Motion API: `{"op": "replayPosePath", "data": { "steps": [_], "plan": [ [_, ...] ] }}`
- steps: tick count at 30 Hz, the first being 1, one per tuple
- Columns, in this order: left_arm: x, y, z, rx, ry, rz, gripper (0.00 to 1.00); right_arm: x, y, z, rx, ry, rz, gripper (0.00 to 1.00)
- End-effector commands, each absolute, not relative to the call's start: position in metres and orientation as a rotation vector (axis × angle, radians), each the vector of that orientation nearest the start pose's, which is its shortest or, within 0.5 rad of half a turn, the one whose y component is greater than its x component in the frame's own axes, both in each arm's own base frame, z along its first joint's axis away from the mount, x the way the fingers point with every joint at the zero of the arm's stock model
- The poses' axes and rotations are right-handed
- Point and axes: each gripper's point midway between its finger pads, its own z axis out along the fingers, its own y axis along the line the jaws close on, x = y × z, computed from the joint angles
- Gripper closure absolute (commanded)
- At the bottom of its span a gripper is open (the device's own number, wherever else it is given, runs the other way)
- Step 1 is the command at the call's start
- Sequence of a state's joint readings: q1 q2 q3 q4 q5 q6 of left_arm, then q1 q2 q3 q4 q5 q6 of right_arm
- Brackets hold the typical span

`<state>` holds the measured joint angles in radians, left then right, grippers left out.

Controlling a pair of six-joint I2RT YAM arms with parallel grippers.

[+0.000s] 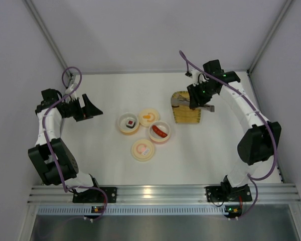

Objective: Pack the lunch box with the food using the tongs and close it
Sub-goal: Pick up the fake food from the plate, then place the fake food in the packing box.

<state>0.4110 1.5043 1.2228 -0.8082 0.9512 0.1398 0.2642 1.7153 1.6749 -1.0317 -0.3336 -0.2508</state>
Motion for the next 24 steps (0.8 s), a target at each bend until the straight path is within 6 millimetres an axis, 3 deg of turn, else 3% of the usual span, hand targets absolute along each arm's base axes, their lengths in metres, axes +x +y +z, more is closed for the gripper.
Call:
{"op": "replayPosePath", "data": {
  "steps": [1, 12, 19, 24],
  "plan": [
    [0.338, -0.006, 0.195, 0.021, 2.234, -0.965, 0.02, 0.353, 0.201, 0.248, -0.943, 2.240, 0.529, 0.84],
    [0.340, -0.009, 0.203, -0.008, 2.215, -1.021, 0.02, 0.319, 0.309, 0.252, -1.162, 2.097, 0.697, 0.83],
    [0.341, -0.008, 0.201, -0.010, 2.218, -1.027, 0.02, 0.309, 0.353, 0.247, -1.250, 2.049, 0.724, 0.83],
    [0.342, -0.007, 0.201, -0.007, 2.218, -1.019, 0.02, 0.313, 0.373, 0.233, -1.261, 2.073, 0.720, 0.83]
  ]
}}
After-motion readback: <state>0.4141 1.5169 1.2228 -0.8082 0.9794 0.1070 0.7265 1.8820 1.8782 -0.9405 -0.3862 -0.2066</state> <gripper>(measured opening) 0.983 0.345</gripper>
